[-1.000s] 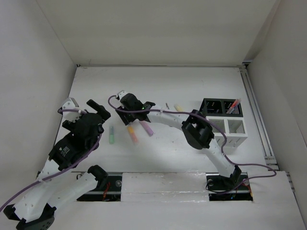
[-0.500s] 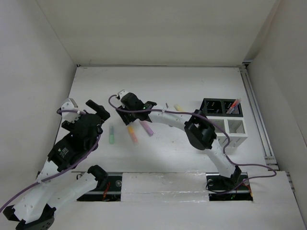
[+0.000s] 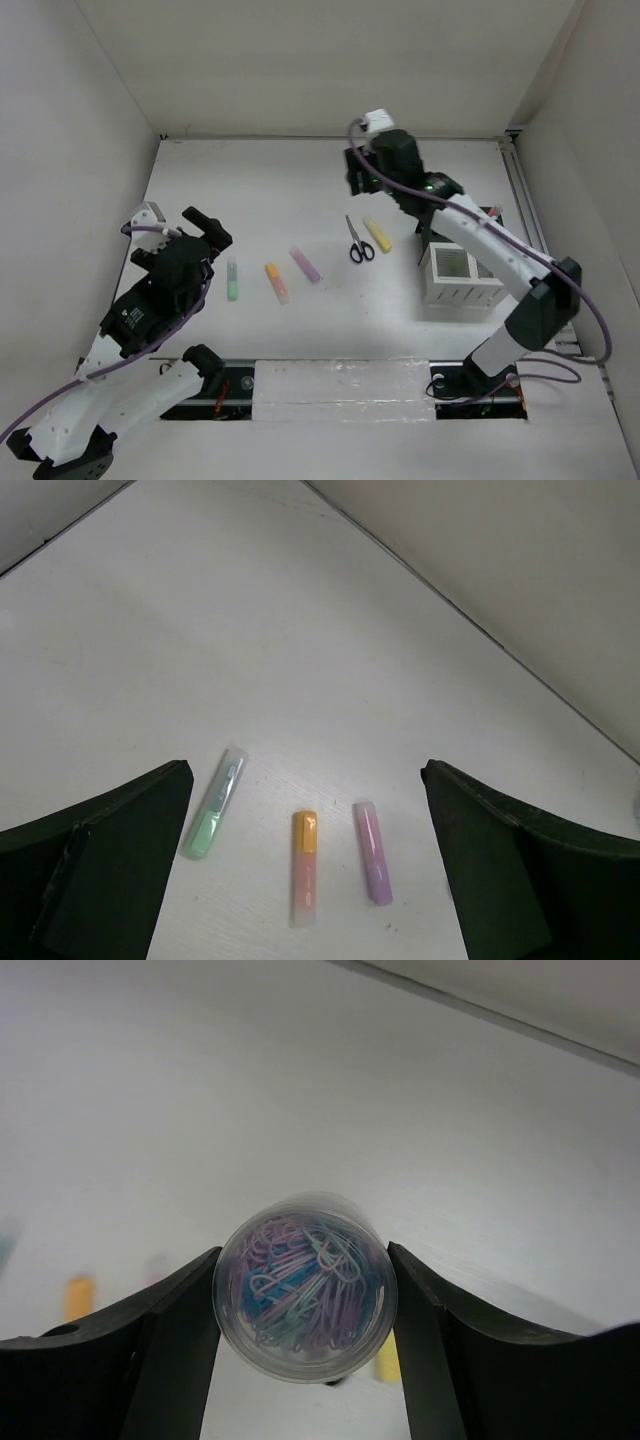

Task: Sort the stationery into containers
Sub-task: Pick up the stationery from the center of the board, then place the stationery in the storage box.

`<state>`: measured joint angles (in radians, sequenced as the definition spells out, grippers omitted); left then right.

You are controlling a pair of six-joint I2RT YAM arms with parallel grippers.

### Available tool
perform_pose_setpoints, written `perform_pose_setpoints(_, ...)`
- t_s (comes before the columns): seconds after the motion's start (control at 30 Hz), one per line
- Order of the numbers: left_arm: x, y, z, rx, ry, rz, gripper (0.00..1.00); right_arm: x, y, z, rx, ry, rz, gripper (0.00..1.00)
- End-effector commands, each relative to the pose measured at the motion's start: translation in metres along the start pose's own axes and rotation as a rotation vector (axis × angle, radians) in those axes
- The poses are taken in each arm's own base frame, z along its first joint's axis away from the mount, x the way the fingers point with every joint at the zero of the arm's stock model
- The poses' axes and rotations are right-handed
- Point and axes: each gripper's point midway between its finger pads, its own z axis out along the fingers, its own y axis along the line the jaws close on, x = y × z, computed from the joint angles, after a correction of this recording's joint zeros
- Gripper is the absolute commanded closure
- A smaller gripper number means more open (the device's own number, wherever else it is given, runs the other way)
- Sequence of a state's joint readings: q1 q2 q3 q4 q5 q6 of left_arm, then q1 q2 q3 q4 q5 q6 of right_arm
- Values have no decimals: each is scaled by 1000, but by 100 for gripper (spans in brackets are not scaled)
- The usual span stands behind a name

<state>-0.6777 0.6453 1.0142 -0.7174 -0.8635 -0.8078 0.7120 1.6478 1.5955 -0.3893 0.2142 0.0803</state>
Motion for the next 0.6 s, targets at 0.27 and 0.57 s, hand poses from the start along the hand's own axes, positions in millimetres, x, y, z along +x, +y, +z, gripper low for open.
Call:
perform_pose_setpoints(0.27, 0, -13, 3, 43, -1, 21, 1, 78, -195, -91, 476, 37, 278, 100)
perform_pose_setpoints(0.57, 7, -17, 5, 60, 25, 47, 1, 113, -219, -95, 565, 97, 328, 100)
